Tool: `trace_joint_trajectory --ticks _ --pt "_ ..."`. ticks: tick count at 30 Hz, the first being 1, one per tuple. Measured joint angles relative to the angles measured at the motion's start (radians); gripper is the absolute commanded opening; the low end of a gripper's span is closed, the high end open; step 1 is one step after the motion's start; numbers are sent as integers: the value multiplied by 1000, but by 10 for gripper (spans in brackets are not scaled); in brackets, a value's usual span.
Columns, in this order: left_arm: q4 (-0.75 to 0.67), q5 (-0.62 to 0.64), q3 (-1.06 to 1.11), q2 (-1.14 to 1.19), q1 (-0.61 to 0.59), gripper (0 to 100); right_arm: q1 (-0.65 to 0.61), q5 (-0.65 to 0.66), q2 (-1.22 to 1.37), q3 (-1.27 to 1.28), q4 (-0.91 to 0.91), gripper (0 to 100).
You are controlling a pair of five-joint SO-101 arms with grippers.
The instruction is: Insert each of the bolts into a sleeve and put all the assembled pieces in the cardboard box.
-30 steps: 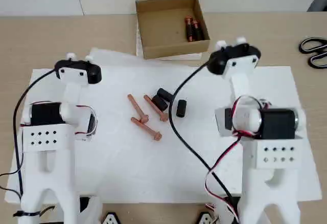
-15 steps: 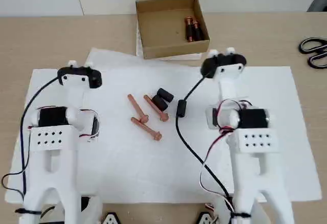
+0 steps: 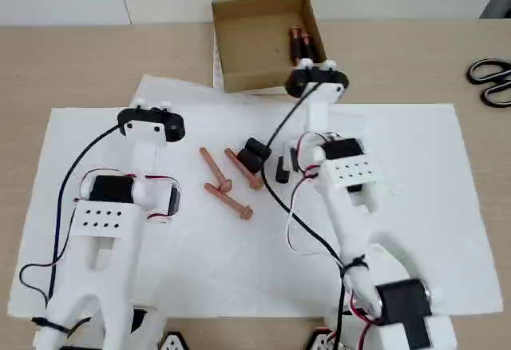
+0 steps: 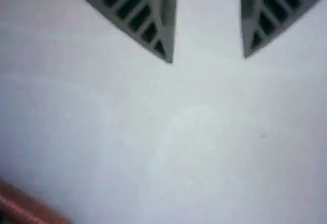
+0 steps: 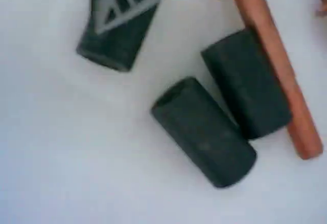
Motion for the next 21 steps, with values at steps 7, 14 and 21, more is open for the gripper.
trace_joint_trajectory --ticks 7,14,21 --pt "0 2 0 0 0 83 -61 -86 170 -118 -2 269" --pt "0 2 0 0 0 83 -60 -112 244 -150 0 207" --pt "0 3 0 0 0 83 -60 -149 244 -150 18 206"
